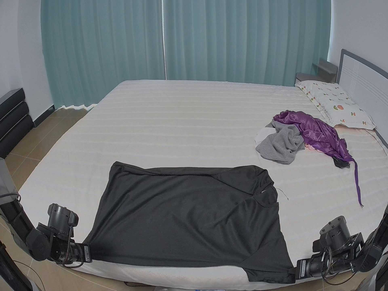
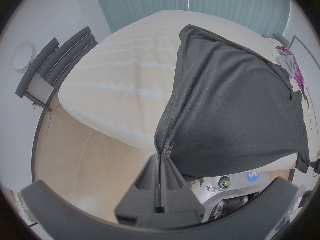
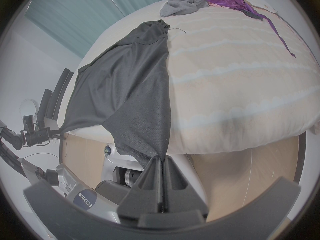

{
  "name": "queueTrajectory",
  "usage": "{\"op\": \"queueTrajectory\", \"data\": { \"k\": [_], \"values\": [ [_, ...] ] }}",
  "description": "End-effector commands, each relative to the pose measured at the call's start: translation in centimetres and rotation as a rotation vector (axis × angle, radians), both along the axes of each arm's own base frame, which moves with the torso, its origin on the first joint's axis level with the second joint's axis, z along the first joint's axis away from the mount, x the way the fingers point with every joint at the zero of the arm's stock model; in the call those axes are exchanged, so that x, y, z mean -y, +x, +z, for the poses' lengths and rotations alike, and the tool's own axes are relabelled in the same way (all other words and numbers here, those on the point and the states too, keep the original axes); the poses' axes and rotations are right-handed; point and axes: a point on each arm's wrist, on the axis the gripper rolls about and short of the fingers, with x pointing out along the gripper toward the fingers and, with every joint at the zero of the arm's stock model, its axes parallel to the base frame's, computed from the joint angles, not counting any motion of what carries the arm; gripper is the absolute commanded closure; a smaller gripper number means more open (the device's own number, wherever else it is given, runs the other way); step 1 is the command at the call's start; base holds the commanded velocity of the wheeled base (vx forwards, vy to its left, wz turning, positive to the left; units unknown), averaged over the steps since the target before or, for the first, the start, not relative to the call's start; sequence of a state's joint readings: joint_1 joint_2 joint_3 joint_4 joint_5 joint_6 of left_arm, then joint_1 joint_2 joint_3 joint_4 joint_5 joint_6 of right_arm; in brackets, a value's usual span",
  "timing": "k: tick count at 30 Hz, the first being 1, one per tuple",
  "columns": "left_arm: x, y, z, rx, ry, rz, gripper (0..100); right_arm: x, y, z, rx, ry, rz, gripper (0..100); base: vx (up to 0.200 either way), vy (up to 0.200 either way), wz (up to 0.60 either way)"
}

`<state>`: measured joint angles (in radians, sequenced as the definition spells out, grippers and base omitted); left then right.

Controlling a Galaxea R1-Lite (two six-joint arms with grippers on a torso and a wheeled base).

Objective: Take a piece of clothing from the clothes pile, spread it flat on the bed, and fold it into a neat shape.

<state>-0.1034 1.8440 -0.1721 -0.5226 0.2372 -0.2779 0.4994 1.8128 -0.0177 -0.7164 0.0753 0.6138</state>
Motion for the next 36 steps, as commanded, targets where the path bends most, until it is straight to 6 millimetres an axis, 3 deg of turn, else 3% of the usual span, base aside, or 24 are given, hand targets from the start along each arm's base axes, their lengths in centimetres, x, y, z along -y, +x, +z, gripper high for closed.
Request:
{"op": "queueTrajectory", "data": {
  "k": [1, 5, 6, 7, 8, 14, 20, 25, 32, 33, 36],
  "values": [
    [0.0, 0.1, -0.1, 0.000, -0.003, -0.001, 100, 0.0, -0.1, -0.8, -0.044, -0.024, 0.004, 100, 0.000, 0.000, 0.00],
    [0.0, 0.1, -0.1, -0.001, -0.006, -0.002, 100, -0.3, 0.3, -1.1, -0.051, -0.028, 0.011, 100, 0.000, 0.000, 0.00],
    [0.0, 0.2, -0.1, -0.001, -0.008, -0.001, 100, -0.4, 0.4, -1.3, -0.053, -0.030, 0.008, 0, 0.000, 0.000, 0.00],
    [0.0, 0.2, -0.1, -0.001, -0.008, -0.001, 100, -0.4, 0.5, -1.3, -0.051, -0.028, 0.007, 0, 0.000, 0.000, 0.00],
    [0.1, 0.3, -0.1, 0.004, -0.011, -0.002, 0, -0.5, 0.8, -1.3, -0.036, -0.019, 0.004, 0, 0.000, 0.000, 0.00],
    [0.2, 0.5, 0.2, 0.024, -0.015, 0.000, 0, -0.7, 2.0, -0.4, 0.062, 0.040, -0.031, 0, 0.000, 0.000, 0.00],
    [0.0, 0.9, 1.4, 0.095, -0.029, 0.020, 0, -0.4, 5.4, 0.2, 0.143, 0.079, -0.119, 0, 0.000, 0.000, 0.00],
    [0.1, 1.6, 2.2, 0.150, -0.059, 0.058, 0, -0.2, 7.6, -1.1, 0.126, 0.078, -0.159, 0, 0.000, 0.000, 0.00],
    [0.0, 1.8, 2.3, 0.156, -0.083, 0.058, 0, -0.1, 9.1, -3.2, 0.072, 0.059, -0.181, 0, 0.000, 0.000, 0.00],
    [0.0, 1.8, 2.3, 0.157, -0.083, 0.059, 0, -0.2, 9.2, -3.5, 0.061, 0.053, -0.180, 100, 0.000, 0.000, 0.00],
    [-0.1, 1.8, 2.3, 0.162, -0.085, 0.061, 0, -0.1, 9.3, -3.9, 0.074, 0.059, -0.185, 100, 0.000, 0.000, 0.00]
  ]
}}
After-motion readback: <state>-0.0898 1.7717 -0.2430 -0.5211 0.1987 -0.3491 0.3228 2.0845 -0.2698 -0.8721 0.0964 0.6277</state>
